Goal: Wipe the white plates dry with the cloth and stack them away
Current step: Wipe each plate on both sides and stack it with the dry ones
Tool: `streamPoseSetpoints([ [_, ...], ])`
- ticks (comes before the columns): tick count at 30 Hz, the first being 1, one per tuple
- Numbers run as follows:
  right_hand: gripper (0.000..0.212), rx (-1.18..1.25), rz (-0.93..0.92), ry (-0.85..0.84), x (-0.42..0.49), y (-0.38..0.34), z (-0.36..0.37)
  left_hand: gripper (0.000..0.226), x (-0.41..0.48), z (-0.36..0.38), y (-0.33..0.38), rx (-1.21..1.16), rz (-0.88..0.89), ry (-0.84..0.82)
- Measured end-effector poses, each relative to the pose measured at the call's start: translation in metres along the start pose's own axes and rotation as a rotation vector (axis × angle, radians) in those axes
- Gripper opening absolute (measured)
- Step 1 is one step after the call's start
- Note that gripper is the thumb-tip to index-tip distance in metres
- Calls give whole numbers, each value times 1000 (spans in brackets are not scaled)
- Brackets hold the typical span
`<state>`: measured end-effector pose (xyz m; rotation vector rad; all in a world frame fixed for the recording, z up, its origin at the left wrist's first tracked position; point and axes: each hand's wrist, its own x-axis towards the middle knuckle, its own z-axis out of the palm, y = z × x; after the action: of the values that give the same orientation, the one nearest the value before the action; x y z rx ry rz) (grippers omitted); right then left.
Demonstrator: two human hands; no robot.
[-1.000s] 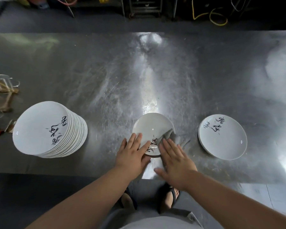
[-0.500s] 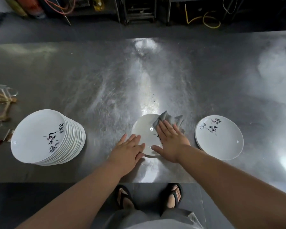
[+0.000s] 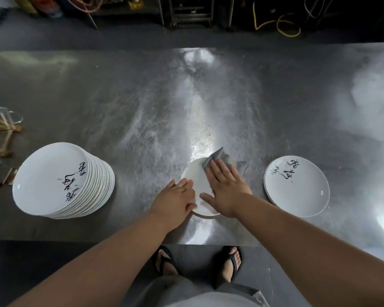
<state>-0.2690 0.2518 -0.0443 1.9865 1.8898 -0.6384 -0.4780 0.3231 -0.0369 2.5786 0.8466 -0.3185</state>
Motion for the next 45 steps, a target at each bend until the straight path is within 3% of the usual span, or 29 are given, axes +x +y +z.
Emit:
streamPoseSetpoints([
  [4,89,57,-234,96,-57,-1,37,39,0,5,1,34,-30,-33],
  [9,63,31,-170,356,-87,35,62,45,1,5,3,81,-39,-55],
  [13,37,260,-33,420,-72,33,35,50,-5,-5,8,104,-45,-102],
  [17,22,590,327,275,-71,22,-3,57,-16,-13,10,78,-55,-106],
  [21,47,740,496,106,-68,24,-20,48,-17,-23,14,-191,-393,207],
  [24,40,874,538,2,-55,30,-23,46,4,-25,6,-575,-684,70],
  [27,38,866,515,-28,-40,33,-25,41,18,-28,5,-802,-747,-57],
  [32,53,920,521,37,-46,28,-35,52,17,-43,12,-1088,-890,-36],
  [36,40,1075,496,244,-68,24,-45,64,7,-58,16,-1475,-926,90],
  [39,36,1173,419,370,-83,18,-51,31,4,-63,19,-1680,-891,200],
  [41,33,1079,376,378,-87,19,-50,12,4,-64,18,-1749,-827,252],
  [45,18,782,390,250,-89,27,-50,33,1,-76,22,-1864,-702,212],
])
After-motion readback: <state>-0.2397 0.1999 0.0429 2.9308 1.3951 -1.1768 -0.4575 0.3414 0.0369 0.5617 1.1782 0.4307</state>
